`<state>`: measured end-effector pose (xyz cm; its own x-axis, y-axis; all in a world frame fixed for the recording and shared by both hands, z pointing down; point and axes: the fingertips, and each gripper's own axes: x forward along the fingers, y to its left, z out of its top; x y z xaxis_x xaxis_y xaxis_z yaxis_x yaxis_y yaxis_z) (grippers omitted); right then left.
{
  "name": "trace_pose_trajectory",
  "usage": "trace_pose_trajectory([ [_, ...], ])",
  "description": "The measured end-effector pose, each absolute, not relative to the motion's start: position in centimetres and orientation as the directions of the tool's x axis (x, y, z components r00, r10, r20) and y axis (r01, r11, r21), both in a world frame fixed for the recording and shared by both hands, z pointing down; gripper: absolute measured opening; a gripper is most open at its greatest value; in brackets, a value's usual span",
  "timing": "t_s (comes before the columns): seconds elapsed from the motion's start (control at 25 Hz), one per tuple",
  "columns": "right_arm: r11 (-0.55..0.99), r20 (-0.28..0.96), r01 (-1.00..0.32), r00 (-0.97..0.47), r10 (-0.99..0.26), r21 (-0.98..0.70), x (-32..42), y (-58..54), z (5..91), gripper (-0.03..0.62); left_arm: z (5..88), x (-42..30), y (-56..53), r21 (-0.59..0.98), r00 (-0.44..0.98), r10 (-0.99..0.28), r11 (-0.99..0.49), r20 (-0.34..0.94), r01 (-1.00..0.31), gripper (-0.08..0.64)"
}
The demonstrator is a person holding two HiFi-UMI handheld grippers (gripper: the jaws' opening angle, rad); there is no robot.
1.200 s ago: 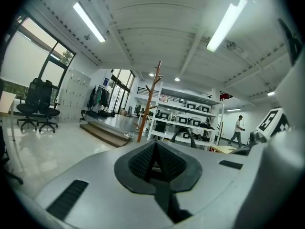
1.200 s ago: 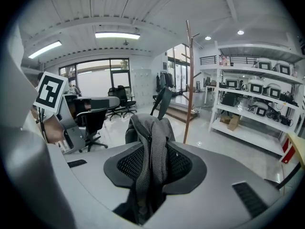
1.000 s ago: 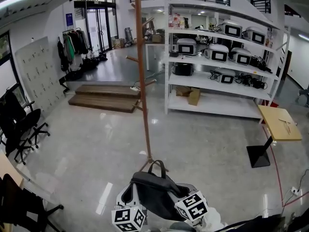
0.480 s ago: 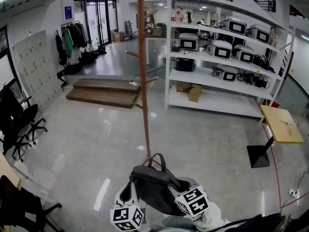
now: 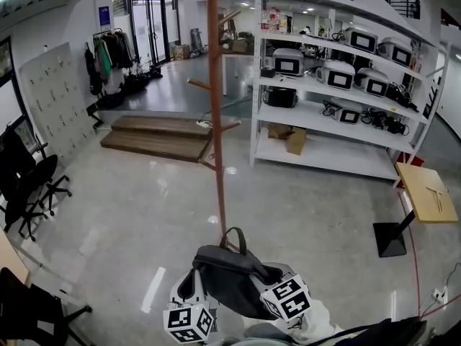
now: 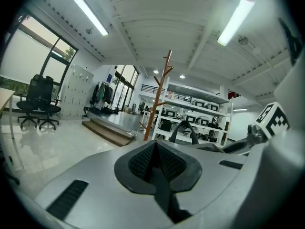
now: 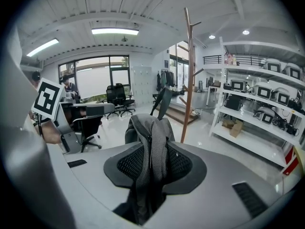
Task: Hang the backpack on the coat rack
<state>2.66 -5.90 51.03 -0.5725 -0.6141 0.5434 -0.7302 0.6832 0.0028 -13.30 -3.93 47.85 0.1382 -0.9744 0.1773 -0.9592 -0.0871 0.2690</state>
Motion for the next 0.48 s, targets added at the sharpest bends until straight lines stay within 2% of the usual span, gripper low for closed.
trace_pose_trajectory([
  [0.48,0.734,0.548,-0.679,-0.619,-0.563,-0.012,1.6,-12.7,50.4,0.115,46.8,-13.3,-10.9,0.256,0.105,-0.979,-0.058,0.174,-0.965,0.002],
])
